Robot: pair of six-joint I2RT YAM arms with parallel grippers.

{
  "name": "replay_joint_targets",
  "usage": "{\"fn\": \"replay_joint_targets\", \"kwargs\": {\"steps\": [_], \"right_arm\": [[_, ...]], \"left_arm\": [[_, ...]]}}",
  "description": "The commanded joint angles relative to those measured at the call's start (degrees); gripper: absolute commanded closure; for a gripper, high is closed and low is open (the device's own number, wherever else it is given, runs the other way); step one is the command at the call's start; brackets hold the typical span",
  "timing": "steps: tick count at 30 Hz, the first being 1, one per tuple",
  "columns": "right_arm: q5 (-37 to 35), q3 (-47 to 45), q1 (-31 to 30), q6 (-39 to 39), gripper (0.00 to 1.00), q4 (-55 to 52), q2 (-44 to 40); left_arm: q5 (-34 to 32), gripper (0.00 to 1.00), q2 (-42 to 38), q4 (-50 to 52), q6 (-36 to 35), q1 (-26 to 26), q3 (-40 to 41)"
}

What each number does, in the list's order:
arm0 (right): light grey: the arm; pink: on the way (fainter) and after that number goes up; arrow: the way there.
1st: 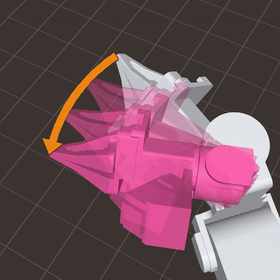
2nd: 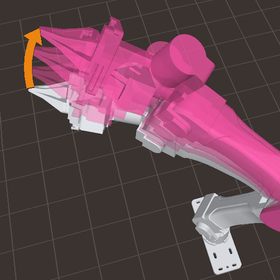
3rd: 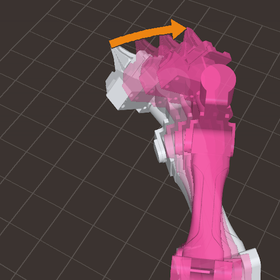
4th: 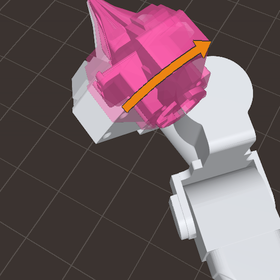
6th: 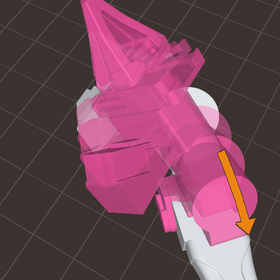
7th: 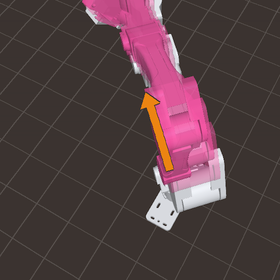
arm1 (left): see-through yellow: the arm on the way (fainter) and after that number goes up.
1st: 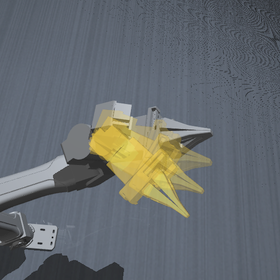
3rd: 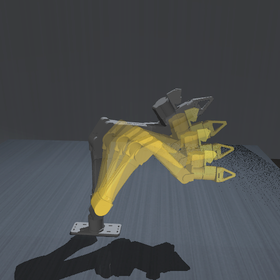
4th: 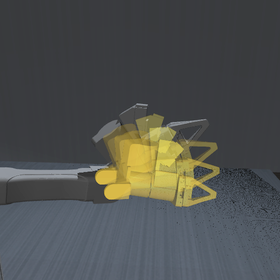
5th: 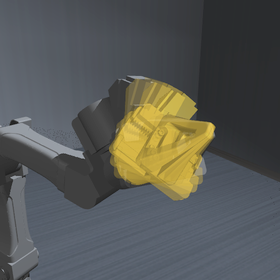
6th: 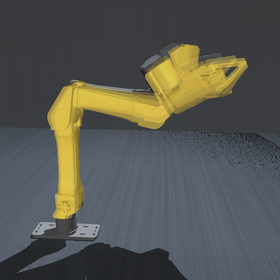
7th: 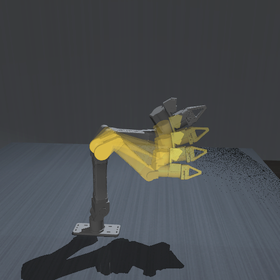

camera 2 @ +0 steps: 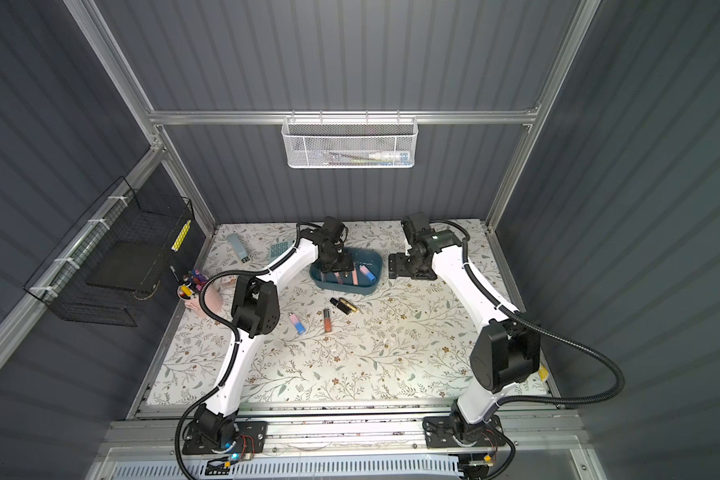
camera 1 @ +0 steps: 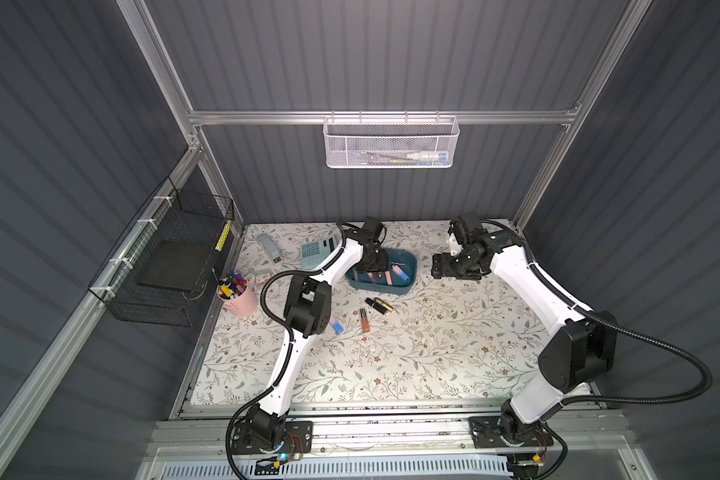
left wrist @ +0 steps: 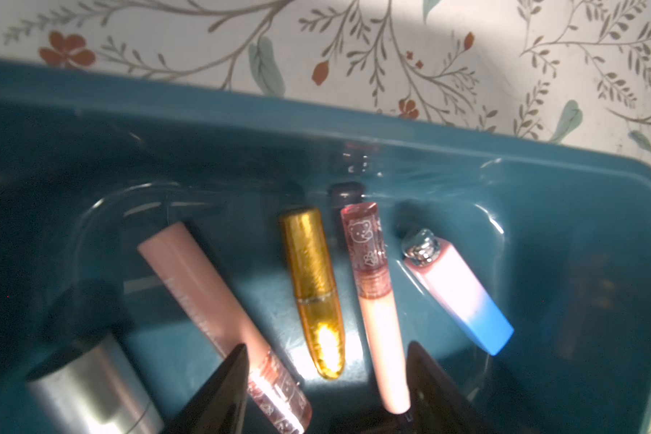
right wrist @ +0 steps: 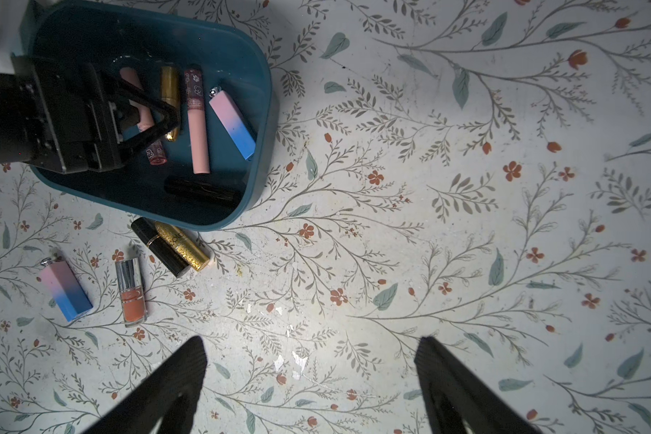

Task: Put the lipstick into the storage box
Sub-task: Place the lipstick in the storage box.

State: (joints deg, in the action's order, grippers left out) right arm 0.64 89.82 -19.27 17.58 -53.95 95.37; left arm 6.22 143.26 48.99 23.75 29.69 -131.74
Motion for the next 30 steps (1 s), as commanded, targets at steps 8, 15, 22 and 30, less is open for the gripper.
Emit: {"fn": "replay_joint_targets", "kwargs": {"steps": [8,15,22,30], "right_arm": [[-0.32,-1.77,0.20,0.17,0.11,-0.17,-1.32],[1.65,-4.27,0.24,0.53,0.11,1.47,-2.45],[3.47,-5.58,0.19,0.61,0.11,2.78,-2.47],[4.89,-6.10,0.11,1.21,0.11,2.80,-2.82]], "left_arm": [[-1.04,0.30,-12.15,0.56,1.37,0.37,3.22],[-3.34,0.29,-25.42,1.96,3.34,0.95,18.33],[-4.11,0.31,-33.33,2.65,6.27,4.07,35.39],[-5.14,0.33,-34.82,2.90,7.72,6.45,43.01]]}}
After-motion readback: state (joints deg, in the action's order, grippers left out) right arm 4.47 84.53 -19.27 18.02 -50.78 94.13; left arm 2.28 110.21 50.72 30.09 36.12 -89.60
